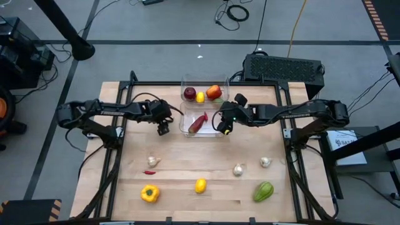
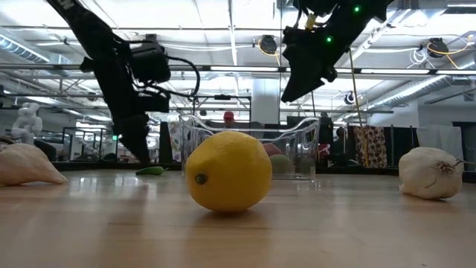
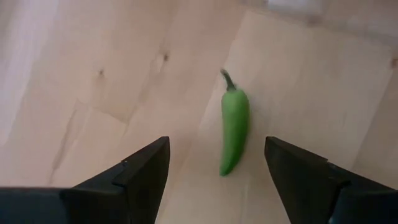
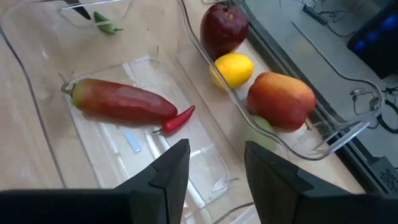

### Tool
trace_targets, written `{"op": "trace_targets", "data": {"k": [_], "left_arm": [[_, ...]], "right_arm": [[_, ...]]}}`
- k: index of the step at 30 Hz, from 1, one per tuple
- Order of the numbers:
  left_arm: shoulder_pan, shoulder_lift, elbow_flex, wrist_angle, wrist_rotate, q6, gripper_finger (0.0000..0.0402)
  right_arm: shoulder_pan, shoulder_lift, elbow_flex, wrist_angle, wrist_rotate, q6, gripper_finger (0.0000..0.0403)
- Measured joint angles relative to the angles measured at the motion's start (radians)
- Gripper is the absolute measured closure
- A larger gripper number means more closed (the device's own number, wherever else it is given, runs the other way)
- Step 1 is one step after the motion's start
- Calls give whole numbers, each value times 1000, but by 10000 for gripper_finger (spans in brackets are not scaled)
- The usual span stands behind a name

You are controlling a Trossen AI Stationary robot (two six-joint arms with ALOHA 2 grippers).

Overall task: Sort produce into baskets
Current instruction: Put the green chili pepper into the bottom transparent bin

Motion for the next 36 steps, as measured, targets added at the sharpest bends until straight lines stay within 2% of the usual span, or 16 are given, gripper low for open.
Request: {"op": "trace_targets", "data": {"k": [18,22,33,36], "left_arm": [[14,107,2,90,-5,116,137],[14,108,2,93,3,125,162],[13,109,1,91,40,143,261],[13,109,1,91,41,144,280]], "right_arm": [[14,0,0,-19,-2,-15,257],[14,0,0,-21,-2,-16,257],[15,0,0,-20,-2,-16,257],[23,-16,0,-13,-30,-15,257]]}}
